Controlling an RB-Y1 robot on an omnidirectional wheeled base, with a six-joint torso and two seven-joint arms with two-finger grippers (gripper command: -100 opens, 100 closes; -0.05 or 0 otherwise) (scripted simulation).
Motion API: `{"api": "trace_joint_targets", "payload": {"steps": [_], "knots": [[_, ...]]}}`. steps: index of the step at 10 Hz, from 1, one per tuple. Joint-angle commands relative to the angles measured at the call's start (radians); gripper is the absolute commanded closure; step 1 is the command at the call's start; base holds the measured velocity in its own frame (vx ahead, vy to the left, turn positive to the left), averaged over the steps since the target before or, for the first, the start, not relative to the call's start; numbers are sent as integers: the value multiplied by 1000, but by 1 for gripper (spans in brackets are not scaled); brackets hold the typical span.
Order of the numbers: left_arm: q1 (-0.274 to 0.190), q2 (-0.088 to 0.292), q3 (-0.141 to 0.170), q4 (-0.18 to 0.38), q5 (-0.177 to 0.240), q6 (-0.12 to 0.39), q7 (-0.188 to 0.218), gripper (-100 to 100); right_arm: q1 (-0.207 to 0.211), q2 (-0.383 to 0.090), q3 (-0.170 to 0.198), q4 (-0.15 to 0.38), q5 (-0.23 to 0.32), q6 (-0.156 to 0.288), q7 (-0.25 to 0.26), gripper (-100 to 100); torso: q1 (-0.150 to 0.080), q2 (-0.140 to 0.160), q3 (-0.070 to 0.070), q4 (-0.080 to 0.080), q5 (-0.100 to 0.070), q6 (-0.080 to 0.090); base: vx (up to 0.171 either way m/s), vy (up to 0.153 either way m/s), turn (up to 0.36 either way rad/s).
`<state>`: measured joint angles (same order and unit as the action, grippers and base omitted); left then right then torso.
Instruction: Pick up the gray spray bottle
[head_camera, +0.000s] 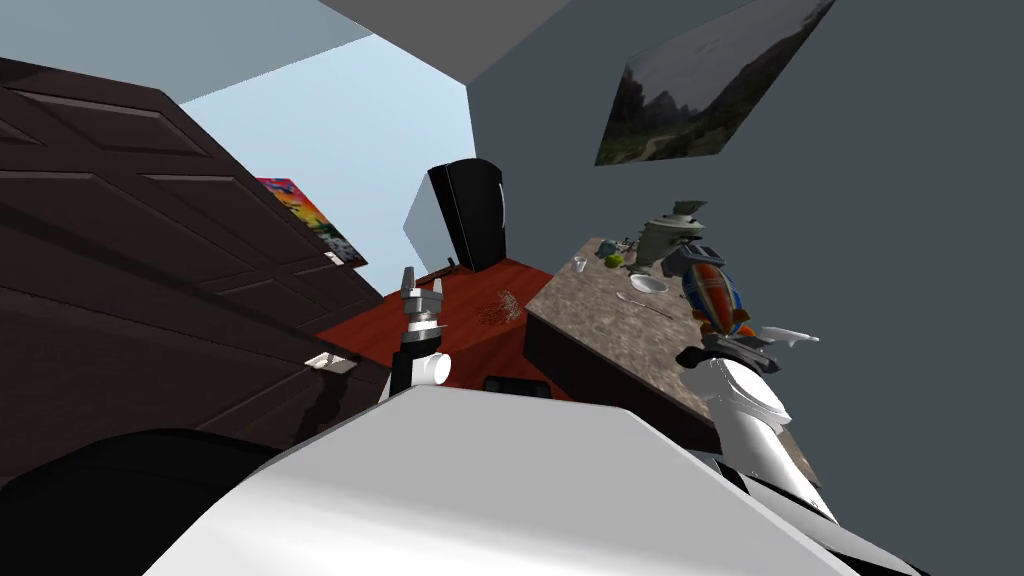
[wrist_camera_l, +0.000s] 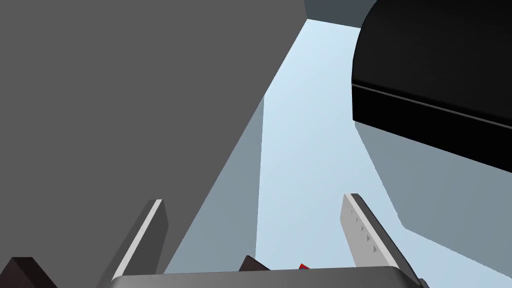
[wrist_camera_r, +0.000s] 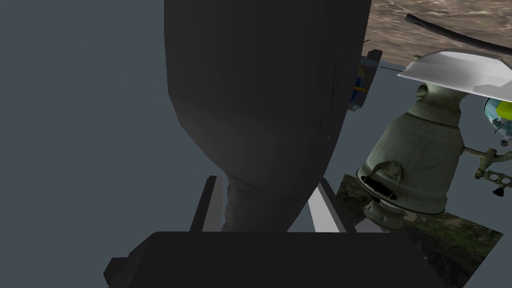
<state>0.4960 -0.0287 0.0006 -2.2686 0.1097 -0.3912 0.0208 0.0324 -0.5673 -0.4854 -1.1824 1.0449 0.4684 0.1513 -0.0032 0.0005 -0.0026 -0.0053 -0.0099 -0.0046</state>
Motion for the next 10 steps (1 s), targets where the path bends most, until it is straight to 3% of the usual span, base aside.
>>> {"api": "trace_joint_targets", "payload": {"steps": [1, 4, 6, 8, 10], "knots": [[0, 0, 0, 0, 0, 0, 0, 0, -1, -1, -31, 37, 40, -9, -29, 100, 0, 0, 0, 0, 0, 0, -55, 22, 110], [0, 0, 0, 0, 0, 0, 0, 0, 75, 7, -128, 21, 35, -12, -30, 100, -2, -1, 0, 0, -1, -1, -62, 15, 331], [0, 0, 0, 0, 0, 0, 0, 0, 75, 7, -137, 21, 35, -12, -30, 100, -5, -2, -1, -1, -3, 1, -29, 17, 22], [0, 0, 0, 0, 0, 0, 0, 0, 125, 12, -206, 10, 32, -14, -30, 100, -5, -4, -2, -1, -3, -1, -34, 23, 282], [0, 0, 0, 0, 0, 0, 0, 0, 125, 12, -207, 10, 32, -14, -30, 100, -5, -4, -2, 0, -3, 0, -31, 12, 78]]}}
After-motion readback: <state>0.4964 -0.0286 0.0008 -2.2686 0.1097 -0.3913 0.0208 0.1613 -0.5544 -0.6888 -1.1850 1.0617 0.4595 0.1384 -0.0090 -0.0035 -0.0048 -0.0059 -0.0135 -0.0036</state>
